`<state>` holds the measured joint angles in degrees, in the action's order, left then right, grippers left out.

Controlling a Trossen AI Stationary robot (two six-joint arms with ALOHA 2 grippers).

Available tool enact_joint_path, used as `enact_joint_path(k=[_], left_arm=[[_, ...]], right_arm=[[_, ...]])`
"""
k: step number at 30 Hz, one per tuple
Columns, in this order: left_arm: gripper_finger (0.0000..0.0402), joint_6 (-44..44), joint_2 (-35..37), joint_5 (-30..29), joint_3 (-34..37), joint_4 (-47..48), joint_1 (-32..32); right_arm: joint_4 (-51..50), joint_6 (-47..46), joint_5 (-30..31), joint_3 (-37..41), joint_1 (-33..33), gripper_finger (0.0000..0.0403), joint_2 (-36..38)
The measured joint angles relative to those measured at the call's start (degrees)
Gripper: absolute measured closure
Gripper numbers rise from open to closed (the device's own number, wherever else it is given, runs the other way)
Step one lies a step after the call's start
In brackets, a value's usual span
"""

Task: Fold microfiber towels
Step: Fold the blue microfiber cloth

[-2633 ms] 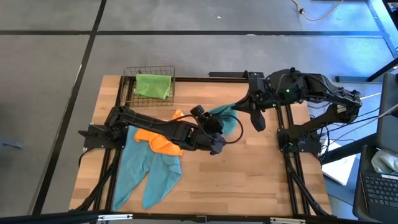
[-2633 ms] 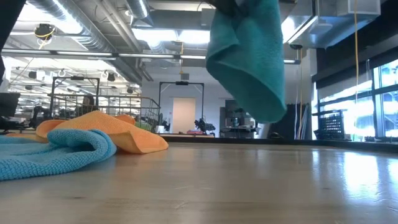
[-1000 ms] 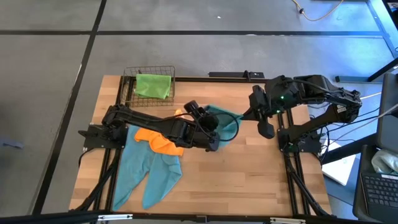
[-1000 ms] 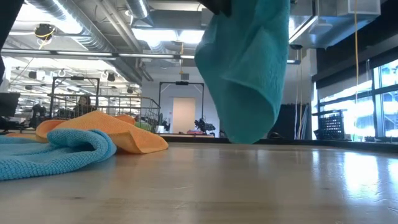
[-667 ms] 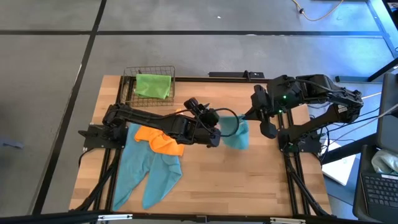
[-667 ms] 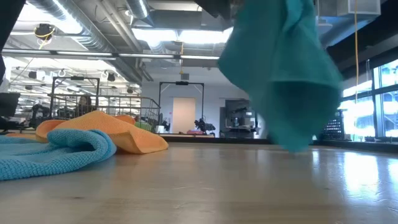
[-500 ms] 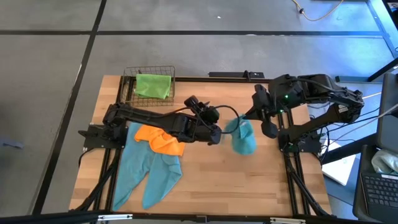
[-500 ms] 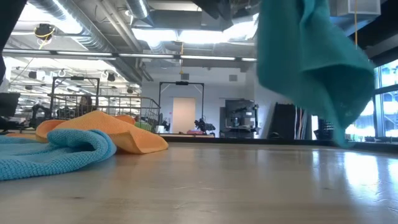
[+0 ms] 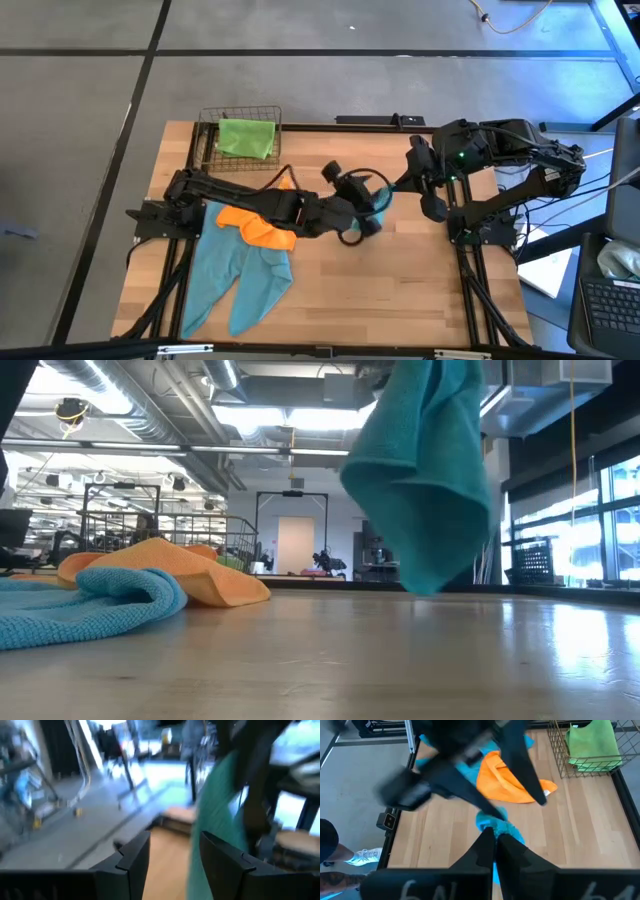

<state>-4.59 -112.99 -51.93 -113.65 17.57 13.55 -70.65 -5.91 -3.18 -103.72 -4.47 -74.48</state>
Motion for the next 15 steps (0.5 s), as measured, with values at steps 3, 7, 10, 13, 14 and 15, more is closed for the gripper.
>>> enact_joint_path(k=[3, 7, 10, 13, 14, 15], left_arm=[[0.0238, 7.97, 0.0, -3.39, 0.0, -7.16, 1.22], [0.0238, 14.97, 0.0, -8.2, 0.0, -11.63, 2.47], [0.0238, 16.76, 0.0, -8.24, 0.0, -12.42, 3.3], [0.0238, 16.67, 0.0, -5.77, 0.0, -12.4, 3.65], [0.0238, 16.26, 0.0, -4.56, 0.0, -12.42, 3.48], [0.0238, 15.78, 0.0, -3.81, 0.0, -12.41, 3.29]], right_arm=[[-0.05, 0.05, 0.04, 0.0, 0.0, 0.0391, 0.0], [-0.96, 0.08, 0.24, 0.0, 0.44, 0.0391, 0.0], [-1.14, -0.89, 1.89, 0.0, 0.92, 0.0391, 0.0], [-1.14, -1.44, 2.08, 0.0, 1.46, 0.0391, 0.0], [-1.14, -1.46, 2.08, 0.0, 1.61, 0.0391, 0.0], [-1.12, -1.49, 2.08, 0.0, 1.66, 0.0391, -0.01]])
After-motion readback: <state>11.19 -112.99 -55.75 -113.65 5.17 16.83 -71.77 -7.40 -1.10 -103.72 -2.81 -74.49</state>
